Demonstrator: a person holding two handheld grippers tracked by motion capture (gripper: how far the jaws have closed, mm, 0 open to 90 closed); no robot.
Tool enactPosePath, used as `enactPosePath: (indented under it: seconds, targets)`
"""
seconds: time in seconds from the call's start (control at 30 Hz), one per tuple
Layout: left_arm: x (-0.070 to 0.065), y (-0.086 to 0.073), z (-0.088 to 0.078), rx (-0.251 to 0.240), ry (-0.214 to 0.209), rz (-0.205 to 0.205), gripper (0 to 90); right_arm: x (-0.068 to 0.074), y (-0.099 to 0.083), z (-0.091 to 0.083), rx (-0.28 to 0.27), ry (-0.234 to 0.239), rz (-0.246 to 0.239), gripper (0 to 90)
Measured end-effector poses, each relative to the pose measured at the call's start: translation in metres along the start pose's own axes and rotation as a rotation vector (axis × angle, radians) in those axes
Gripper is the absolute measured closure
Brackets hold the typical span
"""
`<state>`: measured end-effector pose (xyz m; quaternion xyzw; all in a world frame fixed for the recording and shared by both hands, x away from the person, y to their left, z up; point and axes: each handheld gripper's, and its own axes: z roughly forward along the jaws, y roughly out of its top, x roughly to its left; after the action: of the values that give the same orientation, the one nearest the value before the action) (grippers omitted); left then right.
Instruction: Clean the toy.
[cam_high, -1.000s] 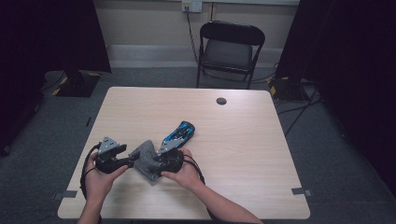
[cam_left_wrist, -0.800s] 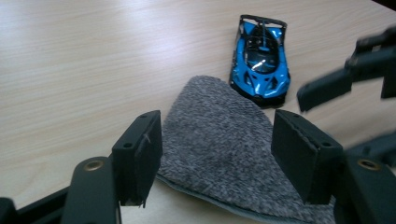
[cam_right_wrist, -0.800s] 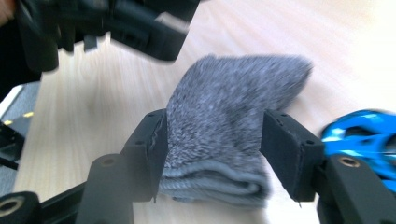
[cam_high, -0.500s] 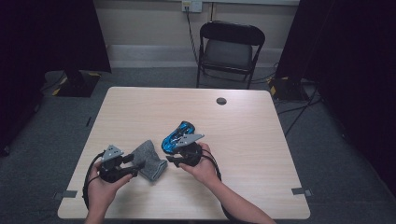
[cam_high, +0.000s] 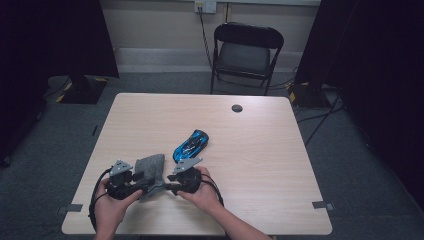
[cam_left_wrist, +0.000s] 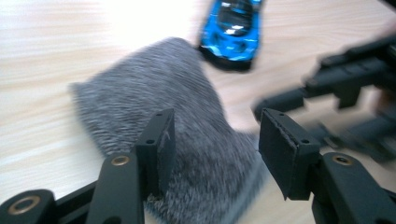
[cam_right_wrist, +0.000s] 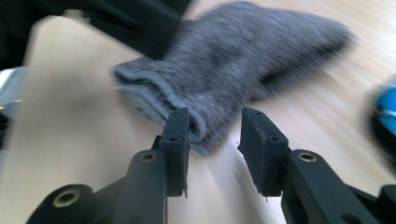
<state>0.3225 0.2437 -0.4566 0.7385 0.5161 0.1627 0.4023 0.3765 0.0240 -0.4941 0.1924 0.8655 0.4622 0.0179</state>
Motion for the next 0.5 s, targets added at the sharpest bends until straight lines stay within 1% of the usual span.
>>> enactPosePath:
  seconds: [0.07,0.1,0.13,0.17,0.23,0.27,0.3,0.33,0.37,0.4,0.43,0.47,0.5]
  targets:
    - [0.001,-0.003,0.002,0.004,0.033,0.012,44.3,0.007,0.003,0.006,0.004,0.012,-0.022,58.9]
    - [0.002,-0.004,0.003,0.019,0.056,0.033,42.2,0.009,0.004,0.009,-0.004,0.033,-0.017,56.7]
    - [0.003,-0.006,0.004,0.024,0.071,0.04,41.1,0.01,0.006,0.011,-0.006,0.05,-0.011,54.8]
    - [0.005,-0.008,0.005,0.027,0.089,0.037,40.0,0.011,0.006,0.012,0.0,0.044,-0.016,53.4]
    - [0.01,-0.013,0.008,0.023,0.087,0.001,36.6,0.009,0.009,0.009,0.007,0.034,-0.038,51.3]
    - [0.012,-0.015,0.01,0.03,0.09,-0.008,33.9,0.005,0.01,0.004,-0.006,0.0,-0.051,48.9]
    - [0.012,-0.017,0.012,0.035,0.086,-0.013,31.8,0.0,0.012,-0.001,-0.019,-0.019,-0.039,45.7]
    - [0.013,-0.017,0.013,0.038,0.078,-0.011,31.1,-0.007,0.013,-0.007,-0.032,-0.038,-0.019,42.0]
    - [0.012,-0.018,0.013,0.034,0.079,-0.019,31.2,-0.012,0.015,-0.011,-0.042,-0.062,-0.009,39.1]
    - [0.011,-0.017,0.013,0.031,0.084,-0.019,30.2,-0.023,0.017,-0.018,-0.052,-0.108,0.005,36.3]
    - [0.01,-0.017,0.013,0.029,0.09,-0.013,29.1,-0.029,0.018,-0.022,-0.051,-0.136,0.006,34.1]
    - [0.008,-0.017,0.014,0.034,0.1,-0.006,28.6,-0.038,0.019,-0.026,-0.052,-0.179,-0.001,32.3]
    - [0.007,-0.017,0.016,0.04,0.109,0.0,27.7,-0.05,0.019,-0.031,-0.043,-0.224,-0.004,28.6]
